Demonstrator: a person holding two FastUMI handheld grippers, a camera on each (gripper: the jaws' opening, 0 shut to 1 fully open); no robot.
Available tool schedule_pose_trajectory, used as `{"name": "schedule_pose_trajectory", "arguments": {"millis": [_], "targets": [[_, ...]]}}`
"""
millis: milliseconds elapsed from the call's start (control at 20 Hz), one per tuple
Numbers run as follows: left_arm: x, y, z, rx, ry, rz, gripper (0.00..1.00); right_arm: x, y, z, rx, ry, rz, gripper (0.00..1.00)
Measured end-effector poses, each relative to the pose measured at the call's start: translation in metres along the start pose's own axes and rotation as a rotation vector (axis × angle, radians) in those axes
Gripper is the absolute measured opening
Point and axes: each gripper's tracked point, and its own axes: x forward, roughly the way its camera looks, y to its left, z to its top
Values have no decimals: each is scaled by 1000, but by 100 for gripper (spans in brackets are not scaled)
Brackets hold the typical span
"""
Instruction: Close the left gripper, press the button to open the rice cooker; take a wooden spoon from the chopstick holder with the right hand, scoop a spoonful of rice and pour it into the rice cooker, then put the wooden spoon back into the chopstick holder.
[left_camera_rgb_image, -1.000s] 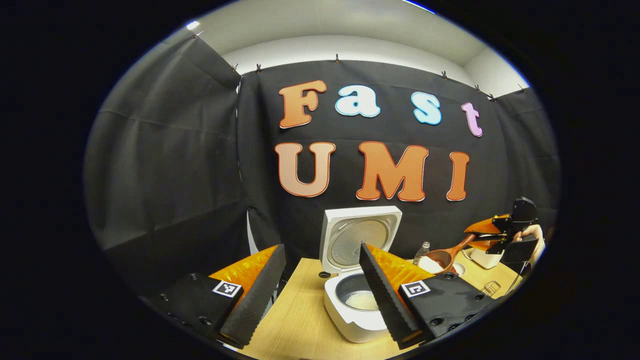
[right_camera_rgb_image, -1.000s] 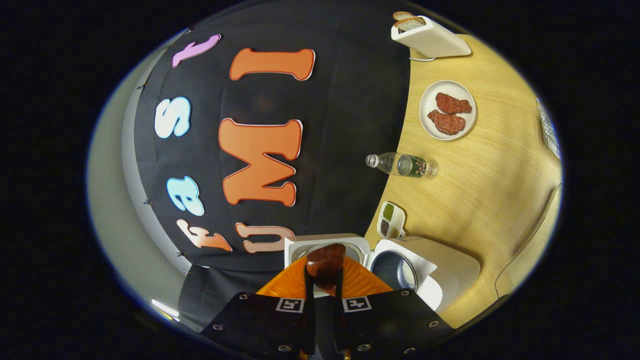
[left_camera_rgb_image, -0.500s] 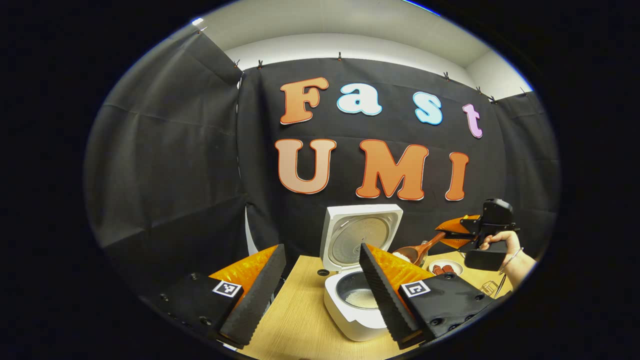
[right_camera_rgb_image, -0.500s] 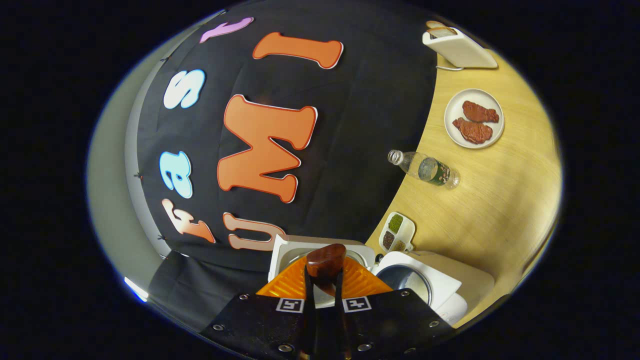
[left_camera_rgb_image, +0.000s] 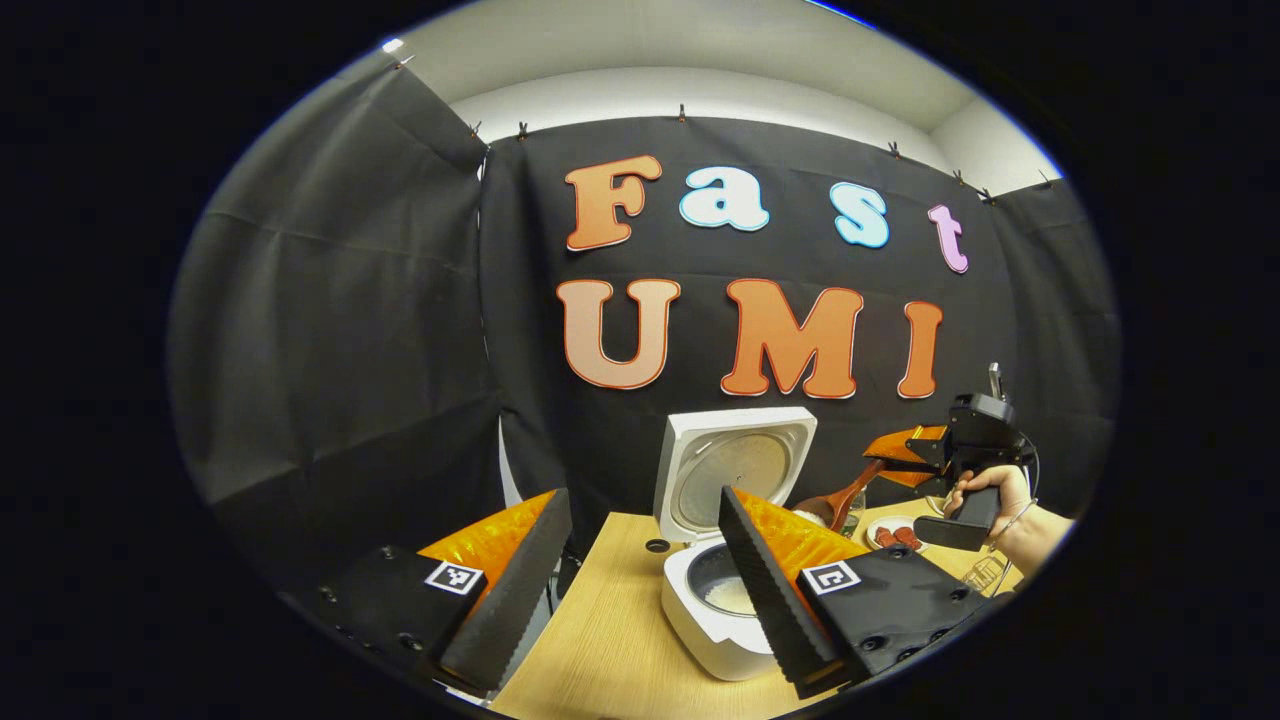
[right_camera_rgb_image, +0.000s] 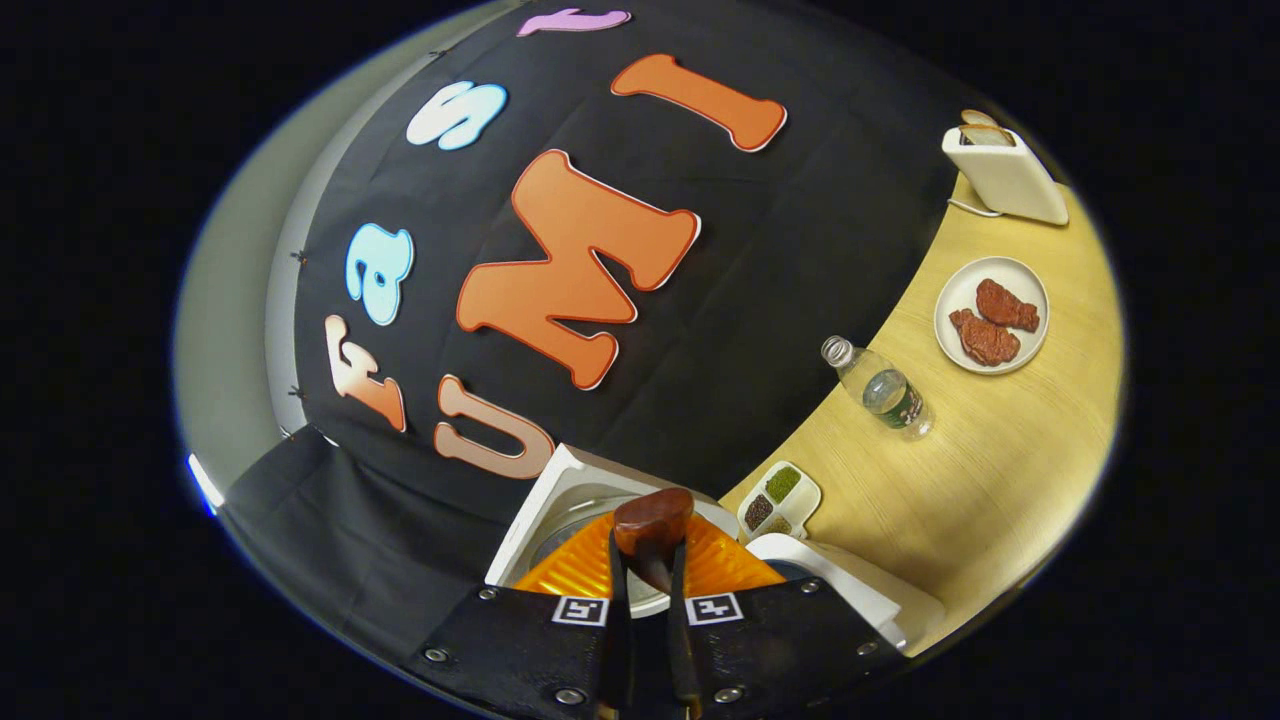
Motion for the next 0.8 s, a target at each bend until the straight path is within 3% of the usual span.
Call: {"name": "schedule_pose_trajectory", "arguments": {"millis": [800], "targets": [[0, 9, -11, 7, 23, 12, 100, 2, 30, -14, -232, -12, 85, 13]]}}
